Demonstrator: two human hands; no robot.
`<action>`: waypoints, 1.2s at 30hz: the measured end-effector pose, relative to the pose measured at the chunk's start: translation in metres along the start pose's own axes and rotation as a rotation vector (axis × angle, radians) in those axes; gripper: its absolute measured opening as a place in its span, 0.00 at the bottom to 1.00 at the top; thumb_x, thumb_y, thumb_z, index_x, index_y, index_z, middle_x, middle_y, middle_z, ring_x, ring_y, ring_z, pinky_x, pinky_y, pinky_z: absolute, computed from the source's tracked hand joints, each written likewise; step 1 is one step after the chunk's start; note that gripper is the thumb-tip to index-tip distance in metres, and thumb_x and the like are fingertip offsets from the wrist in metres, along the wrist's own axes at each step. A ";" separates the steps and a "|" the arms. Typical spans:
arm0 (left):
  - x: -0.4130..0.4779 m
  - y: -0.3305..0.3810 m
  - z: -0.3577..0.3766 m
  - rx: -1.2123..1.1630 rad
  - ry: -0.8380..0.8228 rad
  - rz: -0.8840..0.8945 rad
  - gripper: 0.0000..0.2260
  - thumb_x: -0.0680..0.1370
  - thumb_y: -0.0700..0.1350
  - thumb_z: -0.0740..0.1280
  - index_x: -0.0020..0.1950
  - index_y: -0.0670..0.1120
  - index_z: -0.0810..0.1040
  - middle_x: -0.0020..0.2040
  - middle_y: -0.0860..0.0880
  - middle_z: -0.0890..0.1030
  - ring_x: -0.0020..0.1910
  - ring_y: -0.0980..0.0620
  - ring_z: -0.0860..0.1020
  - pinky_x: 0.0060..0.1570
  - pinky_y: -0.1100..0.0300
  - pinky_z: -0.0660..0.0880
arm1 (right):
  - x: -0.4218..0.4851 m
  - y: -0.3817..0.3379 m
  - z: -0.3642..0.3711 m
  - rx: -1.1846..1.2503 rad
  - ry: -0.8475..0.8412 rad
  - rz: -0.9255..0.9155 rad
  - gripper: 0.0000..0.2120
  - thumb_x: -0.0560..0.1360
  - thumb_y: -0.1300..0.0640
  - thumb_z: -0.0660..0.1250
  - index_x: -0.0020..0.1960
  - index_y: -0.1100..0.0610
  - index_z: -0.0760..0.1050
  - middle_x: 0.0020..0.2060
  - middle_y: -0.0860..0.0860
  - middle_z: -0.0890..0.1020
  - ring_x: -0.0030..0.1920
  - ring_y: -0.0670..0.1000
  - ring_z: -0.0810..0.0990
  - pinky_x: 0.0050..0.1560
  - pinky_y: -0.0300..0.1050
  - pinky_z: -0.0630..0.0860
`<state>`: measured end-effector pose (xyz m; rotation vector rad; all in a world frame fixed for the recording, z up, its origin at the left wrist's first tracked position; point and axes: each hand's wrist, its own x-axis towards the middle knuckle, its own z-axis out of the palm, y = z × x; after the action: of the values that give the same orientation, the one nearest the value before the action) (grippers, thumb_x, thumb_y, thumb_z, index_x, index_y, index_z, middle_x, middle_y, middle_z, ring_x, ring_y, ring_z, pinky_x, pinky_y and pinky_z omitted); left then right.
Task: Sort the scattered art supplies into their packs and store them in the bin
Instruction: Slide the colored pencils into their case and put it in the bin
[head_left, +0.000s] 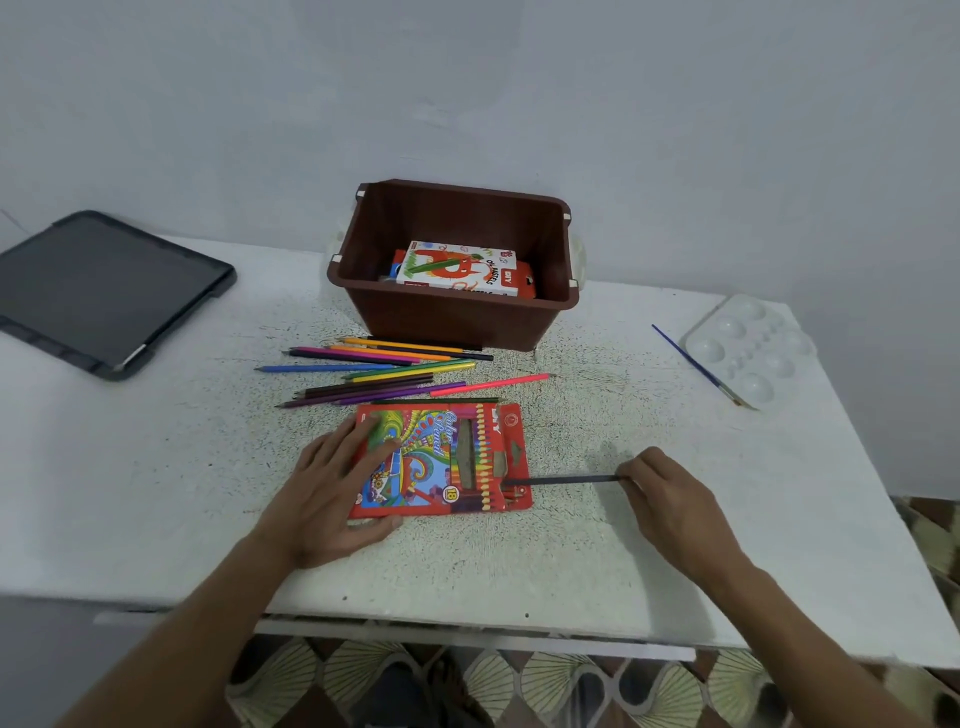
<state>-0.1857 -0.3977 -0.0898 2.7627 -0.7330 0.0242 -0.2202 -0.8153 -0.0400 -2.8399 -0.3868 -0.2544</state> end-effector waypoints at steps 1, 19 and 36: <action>0.000 0.000 0.000 -0.002 0.001 0.005 0.38 0.73 0.73 0.58 0.78 0.54 0.59 0.81 0.49 0.53 0.80 0.48 0.51 0.73 0.46 0.57 | 0.001 -0.006 0.003 0.012 -0.005 -0.013 0.03 0.76 0.62 0.69 0.50 0.59 0.79 0.42 0.51 0.76 0.32 0.56 0.76 0.25 0.49 0.74; -0.001 -0.001 -0.001 -0.034 0.020 0.017 0.38 0.74 0.73 0.60 0.77 0.53 0.61 0.81 0.51 0.55 0.80 0.50 0.50 0.74 0.47 0.56 | 0.026 -0.076 0.057 0.359 -0.066 -0.027 0.09 0.75 0.53 0.65 0.50 0.52 0.83 0.41 0.49 0.76 0.37 0.47 0.77 0.31 0.42 0.76; -0.001 -0.002 0.003 -0.028 0.008 0.003 0.38 0.74 0.74 0.58 0.78 0.54 0.60 0.81 0.51 0.53 0.80 0.51 0.49 0.75 0.48 0.54 | 0.121 -0.069 0.042 0.159 -0.081 0.073 0.12 0.81 0.55 0.62 0.61 0.56 0.78 0.52 0.53 0.79 0.49 0.54 0.80 0.45 0.49 0.79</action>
<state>-0.1853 -0.3962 -0.0933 2.7329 -0.7299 0.0255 -0.1189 -0.7103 -0.0383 -2.7071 -0.3044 -0.0901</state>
